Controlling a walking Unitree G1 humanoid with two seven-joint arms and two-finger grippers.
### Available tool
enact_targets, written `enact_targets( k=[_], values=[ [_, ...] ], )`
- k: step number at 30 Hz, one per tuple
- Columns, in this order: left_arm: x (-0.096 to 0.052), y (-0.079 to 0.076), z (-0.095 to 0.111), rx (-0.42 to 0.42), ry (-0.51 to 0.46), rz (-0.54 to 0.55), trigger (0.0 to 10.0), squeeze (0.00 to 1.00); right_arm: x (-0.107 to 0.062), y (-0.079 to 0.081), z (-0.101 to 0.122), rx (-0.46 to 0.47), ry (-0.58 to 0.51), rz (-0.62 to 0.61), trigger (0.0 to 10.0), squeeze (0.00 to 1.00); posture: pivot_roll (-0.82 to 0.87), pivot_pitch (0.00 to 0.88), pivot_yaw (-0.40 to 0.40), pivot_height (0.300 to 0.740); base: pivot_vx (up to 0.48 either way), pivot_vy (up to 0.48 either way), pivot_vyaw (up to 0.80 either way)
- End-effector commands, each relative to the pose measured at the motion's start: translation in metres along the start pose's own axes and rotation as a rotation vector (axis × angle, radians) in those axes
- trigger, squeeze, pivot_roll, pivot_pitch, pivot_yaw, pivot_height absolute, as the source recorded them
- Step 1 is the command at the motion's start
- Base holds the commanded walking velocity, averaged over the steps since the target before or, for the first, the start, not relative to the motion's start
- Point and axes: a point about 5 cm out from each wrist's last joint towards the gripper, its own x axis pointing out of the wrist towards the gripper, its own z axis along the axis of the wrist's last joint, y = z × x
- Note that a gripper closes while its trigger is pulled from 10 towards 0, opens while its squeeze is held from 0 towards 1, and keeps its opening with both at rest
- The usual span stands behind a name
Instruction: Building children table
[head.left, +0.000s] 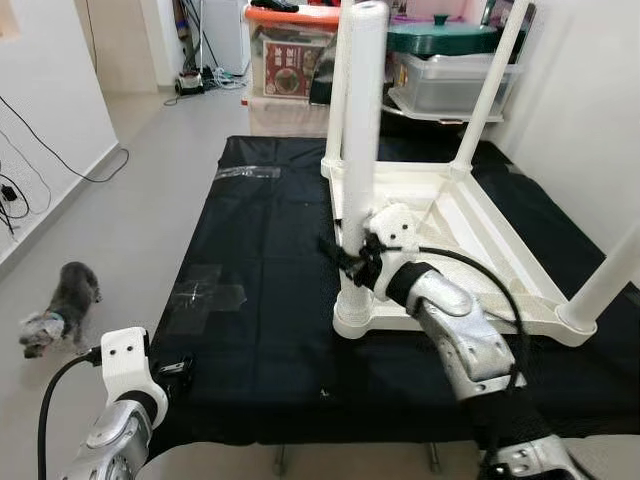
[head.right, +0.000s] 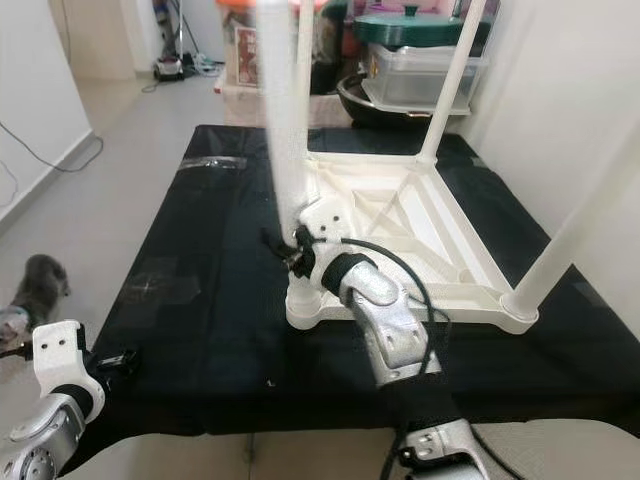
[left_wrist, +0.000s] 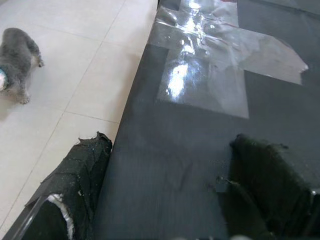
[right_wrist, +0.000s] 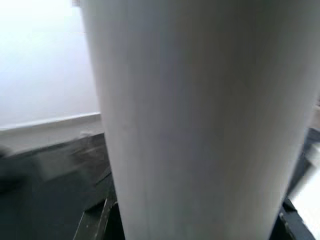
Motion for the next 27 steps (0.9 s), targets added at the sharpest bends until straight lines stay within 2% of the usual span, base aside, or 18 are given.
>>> enact_targets(
  k=[1, 2, 4, 5, 7, 9, 12, 14, 21, 27],
  values=[
    [0.003, -0.003, -0.003, -0.007, 0.009, -0.009, 10.0, 0.0, 0.001, 0.028, -0.031, 0.115, 0.091, 0.259, 10.0, 0.0, 0.03, 0.0, -0.056, 0.74, 0.0, 0.0, 0.0],
    [0.003, -0.003, -0.003, -0.007, 0.009, -0.009, 10.0, 0.0, 0.001, 0.028, -0.031, 0.115, 0.091, 0.259, 10.0, 0.0, 0.03, 0.0, -0.056, 0.74, 0.0, 0.0, 0.0],
    [0.003, -0.006, -0.003, -0.013, 0.008, -0.013, 10.0, 0.0, -0.002, 0.03, -0.026, 0.073, 0.103, 0.461, 10.0, 0.0, 0.03, 0.0, -0.058, 0.74, 0.0, 0.0, 0.0],
    [0.003, -0.006, -0.003, -0.013, 0.008, -0.013, 10.0, 0.0, -0.002, 0.03, -0.026, 0.073, 0.103, 0.461, 10.0, 0.0, 0.03, 0.0, -0.058, 0.74, 0.0, 0.0, 0.0],
    [0.004, -0.007, -0.004, -0.015, 0.01, -0.02, 10.0, 0.0, 0.001, 0.029, -0.022, 0.045, 0.159, 0.658, 10.0, 0.0, 0.03, 0.0, -0.061, 0.74, 0.0, 0.0, 0.0],
    [0.004, -0.007, -0.004, -0.015, 0.01, -0.02, 10.0, 0.0, 0.001, 0.029, -0.022, 0.045, 0.159, 0.658, 10.0, 0.0, 0.03, 0.0, -0.061, 0.74, 0.0, 0.0, 0.0],
    [0.006, -0.007, -0.003, -0.016, 0.004, -0.021, 10.0, 0.0, 0.008, 0.026, -0.013, -0.013, 0.195, 0.806, 10.0, 0.0, 0.05, 0.0, -0.079, 0.74, 0.0, 0.0, 0.0],
    [0.005, -0.006, -0.003, -0.02, -0.001, -0.014, 10.0, 0.0, 0.018, 0.025, -0.006, -0.059, 0.193, 0.832, 10.0, 0.0, 0.06, 0.0, -0.091, 0.74, 0.0, 0.0, 0.0],
    [0.002, -0.005, -0.007, -0.027, 0.003, -0.004, 10.0, 0.0, 0.023, 0.027, -0.007, -0.054, 0.186, 0.835, 10.0, 0.0, 0.07, 0.0, -0.099, 0.74, 0.0, 0.0, 0.0],
    [0.002, -0.007, -0.011, -0.033, 0.016, -0.008, 10.0, 0.0, 0.03, 0.022, -0.016, 0.005, 0.194, 0.716, 10.0, 0.0, 0.05, 0.0, -0.085, 0.74, 0.0, 0.0, 0.0]
  ],
)
